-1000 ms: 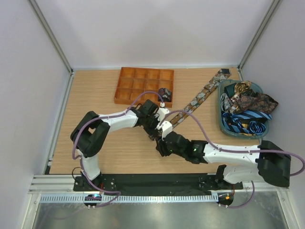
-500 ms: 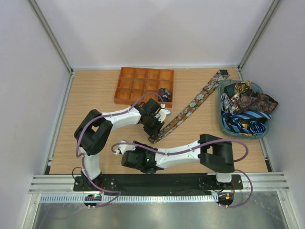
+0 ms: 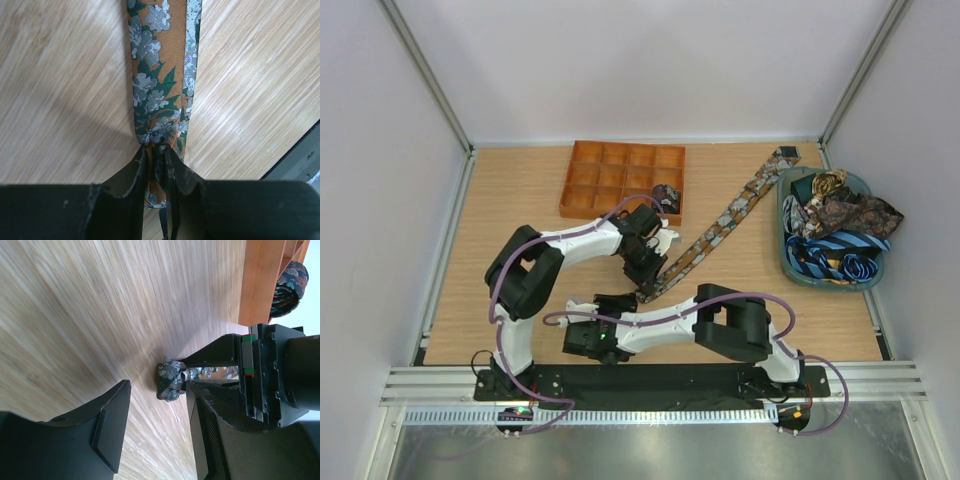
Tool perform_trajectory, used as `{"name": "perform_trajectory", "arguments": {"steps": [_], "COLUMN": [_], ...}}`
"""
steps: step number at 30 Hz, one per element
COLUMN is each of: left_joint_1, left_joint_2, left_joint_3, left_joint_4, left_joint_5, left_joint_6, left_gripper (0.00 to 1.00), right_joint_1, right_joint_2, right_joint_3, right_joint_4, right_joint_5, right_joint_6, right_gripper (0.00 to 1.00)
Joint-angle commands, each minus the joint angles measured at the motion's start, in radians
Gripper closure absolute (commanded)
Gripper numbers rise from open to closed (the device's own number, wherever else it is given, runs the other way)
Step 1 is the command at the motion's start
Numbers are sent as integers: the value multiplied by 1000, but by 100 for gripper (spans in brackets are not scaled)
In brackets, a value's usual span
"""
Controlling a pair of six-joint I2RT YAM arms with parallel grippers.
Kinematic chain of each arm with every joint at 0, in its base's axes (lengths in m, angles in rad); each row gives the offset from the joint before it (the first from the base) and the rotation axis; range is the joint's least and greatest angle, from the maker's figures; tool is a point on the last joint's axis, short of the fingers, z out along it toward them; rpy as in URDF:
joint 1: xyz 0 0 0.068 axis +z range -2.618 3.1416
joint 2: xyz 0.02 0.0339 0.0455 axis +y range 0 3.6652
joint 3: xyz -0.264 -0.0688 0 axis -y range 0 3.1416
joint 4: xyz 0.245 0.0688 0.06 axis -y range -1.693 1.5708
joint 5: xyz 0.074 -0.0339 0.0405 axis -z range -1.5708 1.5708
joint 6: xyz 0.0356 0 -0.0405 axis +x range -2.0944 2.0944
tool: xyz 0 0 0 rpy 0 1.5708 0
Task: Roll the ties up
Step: Roll the tie
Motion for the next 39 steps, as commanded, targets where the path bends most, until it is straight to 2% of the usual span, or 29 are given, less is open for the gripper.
{"name": "perform_trajectory", "arguments": {"steps": [1, 15, 21, 28, 39], "left_joint_1": [-8, -8, -6, -9, -9], "left_joint_2": [30, 44, 24, -2, -24], "left_joint_3": [11, 84, 81, 66, 55], "left_joint_4": [-81, -209, -220, -206, -156], "left_joint_5": [17, -32, -33, -9, 68], "left_joint_6": [-7, -7, -7, 1, 27], "left_gripper": [82, 82, 80, 69, 63], "right_joint_1": [-13, -40, -51, -53, -53], "right_joint_2": [17, 99, 126, 137, 105], "right_joint_3": [33, 29, 36, 56, 52], "right_joint_4": [-33, -68, -86, -100, -82], "right_joint_5": [61, 59, 53, 62, 72], "right_joint_6": [-21, -4, 24, 67, 73], "right_gripper": [44, 46, 66, 83, 85]}}
